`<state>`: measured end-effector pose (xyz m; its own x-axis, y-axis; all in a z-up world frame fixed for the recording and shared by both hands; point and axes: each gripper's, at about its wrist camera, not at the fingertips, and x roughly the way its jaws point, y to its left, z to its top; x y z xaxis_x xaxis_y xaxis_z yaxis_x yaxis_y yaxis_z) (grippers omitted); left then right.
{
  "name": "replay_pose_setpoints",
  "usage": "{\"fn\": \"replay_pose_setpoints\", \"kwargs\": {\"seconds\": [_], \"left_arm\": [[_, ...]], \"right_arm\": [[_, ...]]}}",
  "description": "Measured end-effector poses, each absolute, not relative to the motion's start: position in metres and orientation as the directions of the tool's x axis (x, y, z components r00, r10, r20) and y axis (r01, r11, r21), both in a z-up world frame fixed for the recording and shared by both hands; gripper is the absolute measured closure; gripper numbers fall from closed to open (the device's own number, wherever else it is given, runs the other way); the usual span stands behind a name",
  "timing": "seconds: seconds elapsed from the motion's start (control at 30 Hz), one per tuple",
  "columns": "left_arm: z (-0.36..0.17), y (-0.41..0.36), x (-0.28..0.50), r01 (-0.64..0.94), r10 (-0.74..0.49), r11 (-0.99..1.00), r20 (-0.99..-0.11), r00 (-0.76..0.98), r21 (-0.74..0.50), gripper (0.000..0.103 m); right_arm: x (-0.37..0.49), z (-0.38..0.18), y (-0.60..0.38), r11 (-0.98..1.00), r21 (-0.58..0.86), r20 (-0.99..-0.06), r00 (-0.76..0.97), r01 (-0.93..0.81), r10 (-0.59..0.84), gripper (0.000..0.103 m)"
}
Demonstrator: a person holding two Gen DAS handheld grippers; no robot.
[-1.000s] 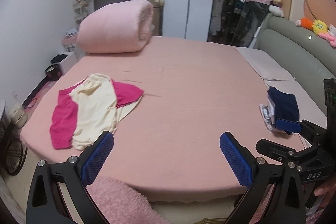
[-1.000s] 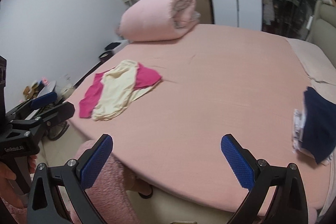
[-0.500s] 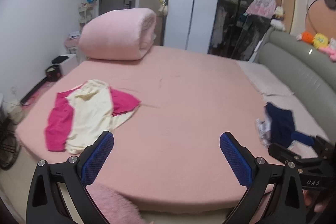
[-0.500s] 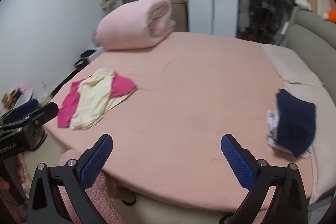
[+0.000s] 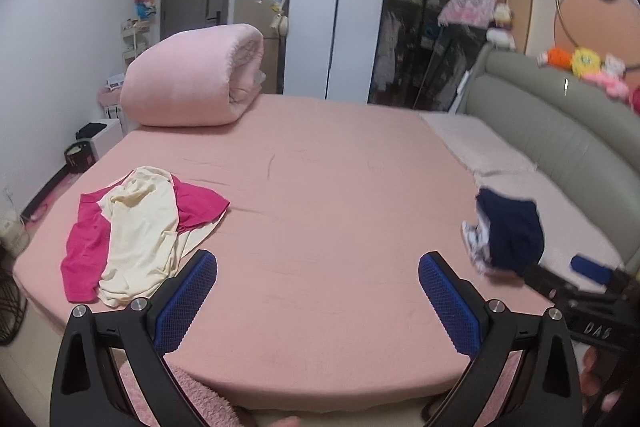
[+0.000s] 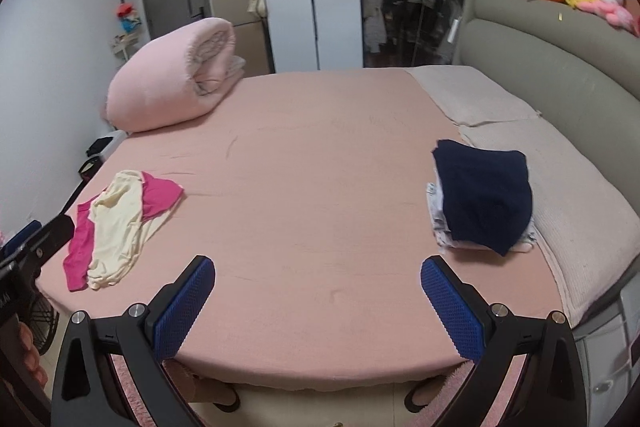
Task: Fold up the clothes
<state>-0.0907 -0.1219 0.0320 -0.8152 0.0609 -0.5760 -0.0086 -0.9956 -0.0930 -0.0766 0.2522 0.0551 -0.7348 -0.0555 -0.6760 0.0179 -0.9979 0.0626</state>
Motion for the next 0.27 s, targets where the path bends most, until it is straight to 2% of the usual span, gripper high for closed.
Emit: {"fn": "replay_pose_setpoints", "kwargs": {"seconds": [0.13, 0.27], "left_arm": [[0.0221, -0.1156, -0.0921, -0.036, 0.104, -0.991, -0.593, -0.798, -0.126, 0.0], [0.0204, -0.1118, -0.0902, -0.015, 0.077, -0.994, -0.594, -0.801, -0.108, 0.0]], "right_arm": [[-0.0757, 0.0505, 0.2562, -0.999, 0.052, -0.678, -0.734, 0.01, -0.042, 0.0], [-0.0749, 0.0495, 0.2559, -0.999, 0.042, -0.677, -0.735, 0.023, -0.045, 0.0]]}}
